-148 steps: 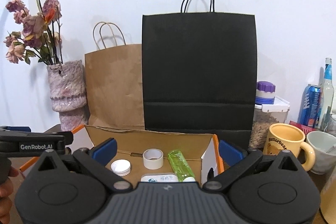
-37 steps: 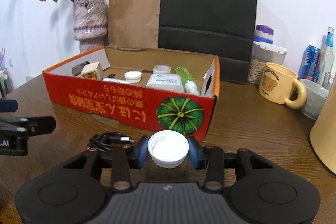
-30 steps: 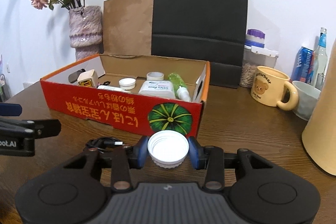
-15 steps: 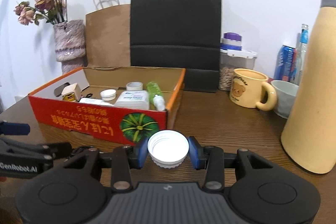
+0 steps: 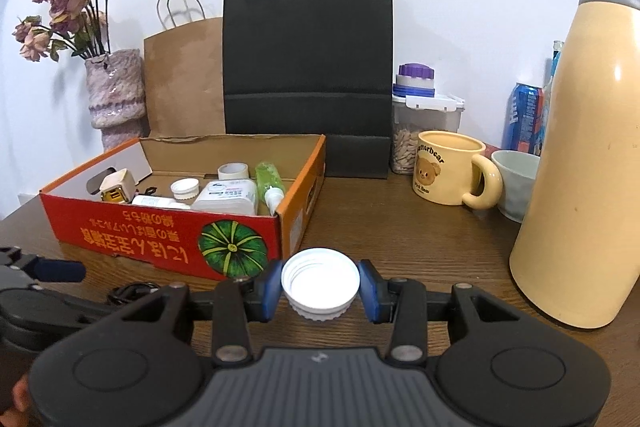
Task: Organize rigid objects
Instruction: 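Grasp the black USB cable with the left tool while the right tool holds the lid, then carry the cable with the left tool while the right tool carries the lid into the box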
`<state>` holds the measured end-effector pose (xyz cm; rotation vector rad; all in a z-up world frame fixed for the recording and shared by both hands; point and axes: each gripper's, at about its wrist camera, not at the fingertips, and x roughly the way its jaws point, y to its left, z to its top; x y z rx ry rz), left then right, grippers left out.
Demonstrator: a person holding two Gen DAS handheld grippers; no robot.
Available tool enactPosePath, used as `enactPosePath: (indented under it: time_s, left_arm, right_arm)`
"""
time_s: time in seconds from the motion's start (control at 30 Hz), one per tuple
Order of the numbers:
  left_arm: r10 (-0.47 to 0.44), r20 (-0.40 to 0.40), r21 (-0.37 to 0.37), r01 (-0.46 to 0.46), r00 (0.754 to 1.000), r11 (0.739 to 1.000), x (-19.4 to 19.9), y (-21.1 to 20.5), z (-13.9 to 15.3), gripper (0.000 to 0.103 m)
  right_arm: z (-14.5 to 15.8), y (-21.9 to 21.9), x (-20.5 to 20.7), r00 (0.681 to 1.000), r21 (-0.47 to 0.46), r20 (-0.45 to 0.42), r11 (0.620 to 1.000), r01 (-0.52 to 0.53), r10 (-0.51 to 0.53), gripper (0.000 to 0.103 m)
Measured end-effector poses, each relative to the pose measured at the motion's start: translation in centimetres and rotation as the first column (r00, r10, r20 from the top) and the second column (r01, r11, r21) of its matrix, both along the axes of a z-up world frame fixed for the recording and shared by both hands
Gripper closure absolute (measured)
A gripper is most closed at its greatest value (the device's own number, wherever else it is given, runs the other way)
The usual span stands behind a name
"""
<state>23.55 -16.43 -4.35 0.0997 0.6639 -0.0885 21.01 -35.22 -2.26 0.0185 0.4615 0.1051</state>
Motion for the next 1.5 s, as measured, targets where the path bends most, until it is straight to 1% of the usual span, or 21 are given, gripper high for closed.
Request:
enactPosePath:
  time_s: [0.13,0.23,0.3,0.37,0.4,0.47,0.57,0.9,1.13,1.27,1.5]
  left_arm:
    - [-0.006,-0.017,-0.002,0.006,1.0,1.0,0.3,-0.1,-0.5,0.001]
    - [-0.015,-0.025,-0.009,0.015,1.0,1.0,0.4,-0.1,-0.6,0.007]
    - [-0.02,-0.034,-0.012,0.019,0.999,1.0,0.4,0.0,-0.8,0.015]
    - [-0.029,-0.033,-0.033,0.028,0.999,0.999,0.2,0.1,-0.7,0.029]
    - [-0.028,-0.029,-0.033,0.027,0.999,0.999,0.2,0.2,-0.6,0.032]
    - [-0.034,-0.023,-0.038,0.033,0.999,0.999,0.0,0.2,-0.6,0.043]
    - [-0.04,-0.021,-0.039,0.039,0.999,0.998,-0.2,0.2,-0.5,0.05]
    - [-0.03,-0.012,-0.042,0.029,0.999,0.999,-0.5,0.5,-0.2,0.053]
    - [-0.03,0.019,-0.039,0.031,0.999,0.999,-1.1,0.7,0.4,0.054]
    - [-0.03,0.05,-0.038,0.031,0.998,0.999,-1.8,1.0,1.0,0.054]
    - [-0.023,0.08,-0.042,0.026,0.997,0.999,-2.9,2.0,2.0,0.054]
  right_arm:
    - [0.0,0.1,-0.1,1.0,-0.001,0.001,1.0,-0.004,0.004,0.064]
    - [0.0,0.2,-0.1,1.0,-0.004,0.001,1.0,-0.006,0.006,0.064]
    - [0.0,0.3,-0.2,1.0,-0.005,0.0,1.0,-0.009,0.009,0.064]
    - [0.0,0.3,-0.2,1.0,-0.005,0.001,1.0,-0.012,0.012,0.064]
    - [0.1,0.4,-0.2,1.0,-0.006,0.001,1.0,-0.013,0.013,0.064]
    - [0.0,0.4,-0.2,1.0,-0.006,0.001,1.0,-0.015,0.015,0.064]
    - [0.0,0.4,-0.3,1.0,-0.006,0.0,1.0,-0.016,0.016,0.064]
    - [0.0,0.7,-0.4,1.0,-0.008,0.002,1.0,-0.025,0.025,0.064]
    - [0.0,0.7,-0.4,1.0,-0.009,0.003,1.0,-0.026,0.026,0.064]
    - [0.2,1.0,-0.7,0.999,-0.009,0.007,0.999,-0.032,0.032,0.064]
    - [0.8,1.9,-1.7,0.998,-0.02,0.03,0.998,-0.056,0.056,0.064]
